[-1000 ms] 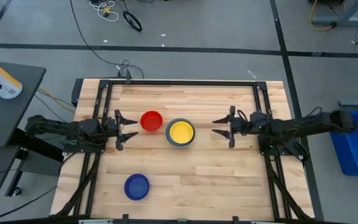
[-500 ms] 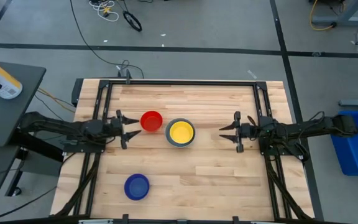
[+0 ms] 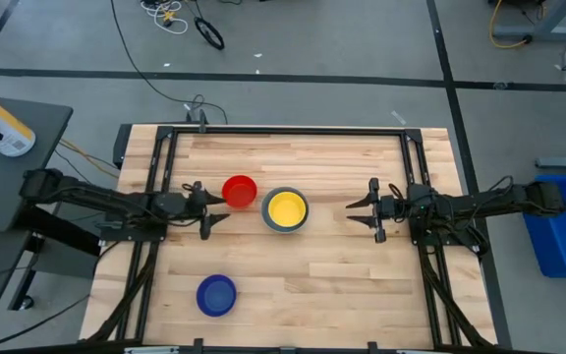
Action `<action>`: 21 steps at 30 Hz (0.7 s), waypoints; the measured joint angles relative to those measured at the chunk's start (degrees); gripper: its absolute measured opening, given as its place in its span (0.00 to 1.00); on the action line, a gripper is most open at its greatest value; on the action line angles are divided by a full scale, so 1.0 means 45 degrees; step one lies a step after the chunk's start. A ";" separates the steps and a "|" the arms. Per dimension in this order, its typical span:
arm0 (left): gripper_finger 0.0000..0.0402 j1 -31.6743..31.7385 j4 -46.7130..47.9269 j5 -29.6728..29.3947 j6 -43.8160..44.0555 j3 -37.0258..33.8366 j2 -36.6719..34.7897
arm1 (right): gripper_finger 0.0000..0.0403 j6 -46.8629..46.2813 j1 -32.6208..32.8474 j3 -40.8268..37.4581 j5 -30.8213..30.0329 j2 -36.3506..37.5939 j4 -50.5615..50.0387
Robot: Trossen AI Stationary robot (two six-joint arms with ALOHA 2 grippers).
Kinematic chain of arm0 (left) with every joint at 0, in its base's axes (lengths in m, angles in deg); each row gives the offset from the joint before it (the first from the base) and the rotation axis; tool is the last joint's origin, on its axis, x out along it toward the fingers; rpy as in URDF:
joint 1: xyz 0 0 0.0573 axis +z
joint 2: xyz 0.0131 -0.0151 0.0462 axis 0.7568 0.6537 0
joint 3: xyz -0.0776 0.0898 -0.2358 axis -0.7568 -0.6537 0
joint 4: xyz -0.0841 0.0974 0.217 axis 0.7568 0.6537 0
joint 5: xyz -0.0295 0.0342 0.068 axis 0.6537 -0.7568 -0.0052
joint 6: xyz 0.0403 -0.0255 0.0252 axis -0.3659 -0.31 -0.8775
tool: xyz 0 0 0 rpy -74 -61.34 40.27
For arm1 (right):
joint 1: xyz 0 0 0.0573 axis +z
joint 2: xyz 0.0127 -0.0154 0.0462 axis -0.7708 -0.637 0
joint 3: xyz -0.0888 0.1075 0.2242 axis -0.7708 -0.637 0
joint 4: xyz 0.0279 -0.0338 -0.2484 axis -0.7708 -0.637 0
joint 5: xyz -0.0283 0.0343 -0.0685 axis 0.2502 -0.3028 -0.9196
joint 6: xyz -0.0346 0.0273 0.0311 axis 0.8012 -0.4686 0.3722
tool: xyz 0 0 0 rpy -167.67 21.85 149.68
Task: Nest bowls inside each other
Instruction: Stack the red bowl on the yellow bowl
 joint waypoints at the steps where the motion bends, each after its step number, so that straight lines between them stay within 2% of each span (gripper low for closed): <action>1: 0.62 0.0000 0.0038 0.0140 0.0003 0.0098 0.0308 | 0.38 -0.0004 0.0000 0.0000 -0.0004 0.0000 0.0000; 10: 0.62 0.0006 -0.0270 0.0320 -0.1017 0.1311 0.2697 | 0.44 -0.0330 0.0000 0.0000 -0.0010 0.0000 -0.0060; 21: 0.62 0.0543 -0.0231 -0.0649 -0.1397 0.2103 0.5197 | 0.45 -0.0458 0.0000 0.0000 -0.0008 0.0000 -0.0238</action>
